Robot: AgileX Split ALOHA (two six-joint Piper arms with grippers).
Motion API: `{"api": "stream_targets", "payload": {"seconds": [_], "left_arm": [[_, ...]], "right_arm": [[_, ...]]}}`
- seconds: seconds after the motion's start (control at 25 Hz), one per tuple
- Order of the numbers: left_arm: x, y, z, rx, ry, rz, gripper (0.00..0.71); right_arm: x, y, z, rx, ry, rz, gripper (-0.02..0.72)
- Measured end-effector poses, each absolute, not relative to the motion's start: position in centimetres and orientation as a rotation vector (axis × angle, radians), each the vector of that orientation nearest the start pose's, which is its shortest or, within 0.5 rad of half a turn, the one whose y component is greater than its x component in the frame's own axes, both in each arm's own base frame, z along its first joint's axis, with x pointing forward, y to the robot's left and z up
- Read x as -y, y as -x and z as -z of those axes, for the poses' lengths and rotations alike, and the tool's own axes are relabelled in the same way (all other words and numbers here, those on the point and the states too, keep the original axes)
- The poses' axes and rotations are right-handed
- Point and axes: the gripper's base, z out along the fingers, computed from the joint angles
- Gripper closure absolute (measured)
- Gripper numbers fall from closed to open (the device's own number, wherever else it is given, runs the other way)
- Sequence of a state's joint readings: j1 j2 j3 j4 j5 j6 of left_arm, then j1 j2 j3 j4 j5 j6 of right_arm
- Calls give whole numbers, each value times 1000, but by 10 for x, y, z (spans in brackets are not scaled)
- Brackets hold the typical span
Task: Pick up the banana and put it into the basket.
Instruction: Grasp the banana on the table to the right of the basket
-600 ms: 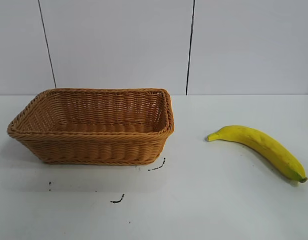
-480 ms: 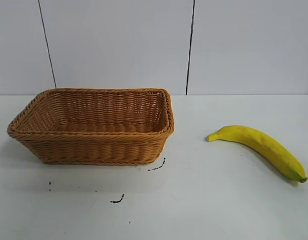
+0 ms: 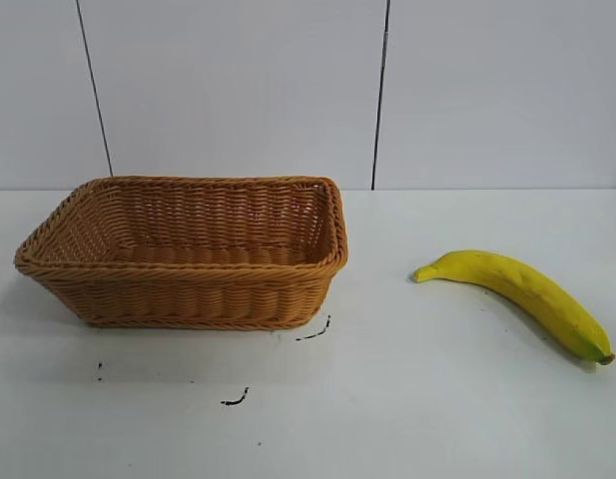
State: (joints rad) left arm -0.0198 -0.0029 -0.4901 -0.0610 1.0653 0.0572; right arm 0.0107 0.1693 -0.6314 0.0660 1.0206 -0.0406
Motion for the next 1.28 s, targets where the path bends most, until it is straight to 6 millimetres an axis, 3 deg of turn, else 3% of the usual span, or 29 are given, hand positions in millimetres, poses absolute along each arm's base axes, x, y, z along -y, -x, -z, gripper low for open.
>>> {"api": "stream_targets", "payload": {"seconds": [0.24,0.48,0.72,0.96,1.12,1.28], "left_arm": [[5,5,-274,-2053,-82,50,15],[5,5,-274,-2053,-82,50,15],[5,5,-274,-2053,-82,50,15],[5,5,-274,-2053,-82,50,15],[5,5,-274,-2053,-82,50,15],[5,5,-274,-2053,-82,50,15]], "right_arm": [[-6,-61,-360,-2159,50,-63,14],[-7,-135,-371,-2342,104,-44,14],[-8,-221,-349,-2578,250,-17,14],[-12,-294,-322,-2680,474,10,14],[-33,-330,-302,-2663,682,15,14],[-51,-354,-280,-2653,746,4,14]]}}
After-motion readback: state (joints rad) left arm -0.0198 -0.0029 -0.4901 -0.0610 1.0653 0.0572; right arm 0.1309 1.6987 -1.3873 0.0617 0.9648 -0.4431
